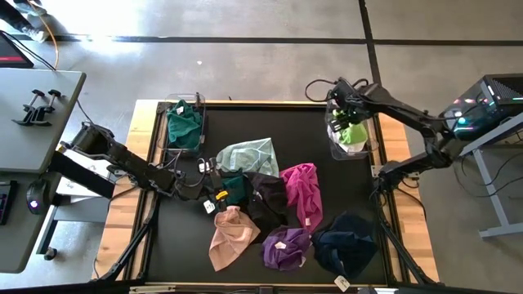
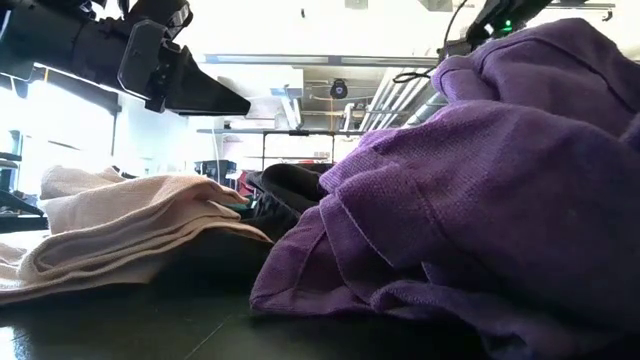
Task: Sort towels by color in basket
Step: Put the light green microfiber cloth into the right transparent bin
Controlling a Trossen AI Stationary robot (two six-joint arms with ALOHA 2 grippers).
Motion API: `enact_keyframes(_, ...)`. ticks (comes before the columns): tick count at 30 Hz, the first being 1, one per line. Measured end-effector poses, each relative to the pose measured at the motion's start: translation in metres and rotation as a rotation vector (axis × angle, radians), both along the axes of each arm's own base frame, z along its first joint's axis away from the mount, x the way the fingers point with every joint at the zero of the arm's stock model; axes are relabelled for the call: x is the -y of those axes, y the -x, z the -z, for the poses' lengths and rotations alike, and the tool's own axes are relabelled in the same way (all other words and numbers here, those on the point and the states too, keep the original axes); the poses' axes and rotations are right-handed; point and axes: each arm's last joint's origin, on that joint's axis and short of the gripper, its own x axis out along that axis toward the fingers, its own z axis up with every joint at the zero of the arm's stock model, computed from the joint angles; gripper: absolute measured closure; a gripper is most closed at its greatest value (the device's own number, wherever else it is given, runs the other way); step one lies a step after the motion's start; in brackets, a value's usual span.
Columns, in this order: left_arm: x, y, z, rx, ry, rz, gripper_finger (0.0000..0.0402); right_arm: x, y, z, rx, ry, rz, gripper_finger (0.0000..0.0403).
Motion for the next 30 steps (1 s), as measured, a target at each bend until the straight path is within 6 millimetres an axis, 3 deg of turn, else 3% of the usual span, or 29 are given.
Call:
enact_keyframes(10, 0.000, 0.000, 0.000, -0.001, 0.008, -0.002, 0.0255, 0.013, 0.008, 0.083, 0.092, -0.122, 0.033, 0.0358)
enact_keyframes(14, 0.000, 0.000, 0.000, -0.001, 0.007, -0.003, 0.0255, 0.014, 0.009, 0.097, 0.103, -0.123, 0.020, 0.0387)
enact_keyframes(19, 0.000, 0.000, 0.000, -0.007, -0.011, 0.000, 0.0255, 0.018, 0.007, 0.087, 0.103, -0.105, -0.037, 0.0376)
enact_keyframes(24, 0.000, 0.001, -0.002, 0.012, 0.009, -0.017, 0.0255, 0.021, 0.004, 0.054, 0.114, -0.064, -0.077, 0.0310)
enact_keyframes(30, 0.006, 0.009, -0.023, 0.084, 0.029, 0.021, 0.0255, 0.013, 0.008, 0.016, 0.144, 0.038, -0.064, 0.0253)
